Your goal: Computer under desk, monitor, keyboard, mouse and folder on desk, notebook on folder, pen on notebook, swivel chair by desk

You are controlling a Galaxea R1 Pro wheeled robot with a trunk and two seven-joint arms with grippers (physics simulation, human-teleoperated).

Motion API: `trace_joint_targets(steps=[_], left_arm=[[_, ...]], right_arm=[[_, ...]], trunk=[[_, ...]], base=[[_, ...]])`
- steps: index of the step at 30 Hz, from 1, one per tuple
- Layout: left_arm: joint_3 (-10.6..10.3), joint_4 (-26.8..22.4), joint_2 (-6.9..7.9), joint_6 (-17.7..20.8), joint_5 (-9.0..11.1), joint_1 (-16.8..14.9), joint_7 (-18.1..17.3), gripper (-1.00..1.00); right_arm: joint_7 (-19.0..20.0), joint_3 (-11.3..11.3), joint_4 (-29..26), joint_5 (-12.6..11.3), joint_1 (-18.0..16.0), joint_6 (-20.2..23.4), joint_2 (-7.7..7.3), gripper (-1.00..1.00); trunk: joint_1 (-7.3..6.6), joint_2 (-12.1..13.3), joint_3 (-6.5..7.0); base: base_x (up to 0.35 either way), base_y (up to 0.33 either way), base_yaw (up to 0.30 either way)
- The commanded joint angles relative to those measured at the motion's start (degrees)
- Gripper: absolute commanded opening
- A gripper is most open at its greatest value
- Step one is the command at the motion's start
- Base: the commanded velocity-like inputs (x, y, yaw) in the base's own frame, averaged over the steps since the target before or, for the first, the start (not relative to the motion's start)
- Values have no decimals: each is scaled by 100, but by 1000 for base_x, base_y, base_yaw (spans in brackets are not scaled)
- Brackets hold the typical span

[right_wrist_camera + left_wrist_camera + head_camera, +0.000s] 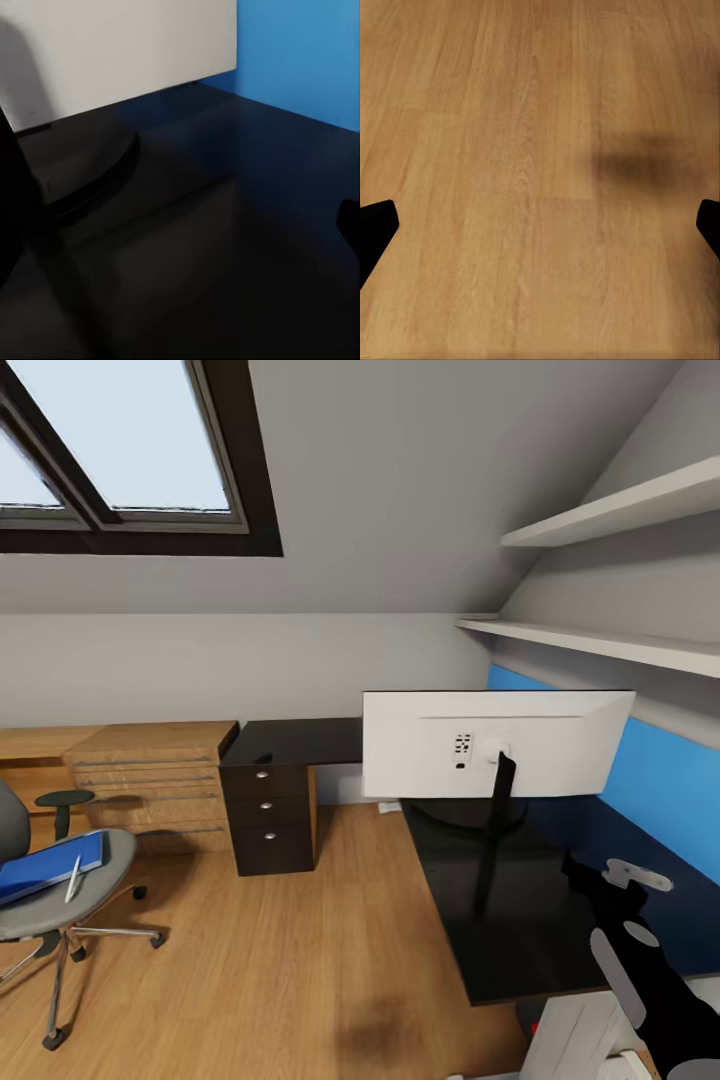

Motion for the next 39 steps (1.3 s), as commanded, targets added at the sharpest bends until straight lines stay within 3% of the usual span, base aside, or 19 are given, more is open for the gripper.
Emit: trace_joint_targets(steps=[1,15,28,39], left_arm=[[5,4,-2,-17,24,-4,-13,100],[9,4,-2,-20,24,-4,-13,100],[-1,0,-5,-23,19,-4,-18,100],[3,-4,-38,-22,27,-4,-21,100]], right_arm=[[-22,15,-3,-48,-3,5,-2,100],[-21,275,20,-54,-3,5,-2,100],[-28,1003,11,-57,-3,-1,0,100],[-24,1165,12,-64,-3,-10,6,100]], trunk=[[0,-5,-7],[0,-5,-7],[0,-5,-7],[0,-5,-7]], base=[[-24,299,0],[11,261,0],[6,29,0],[0,1,0]])
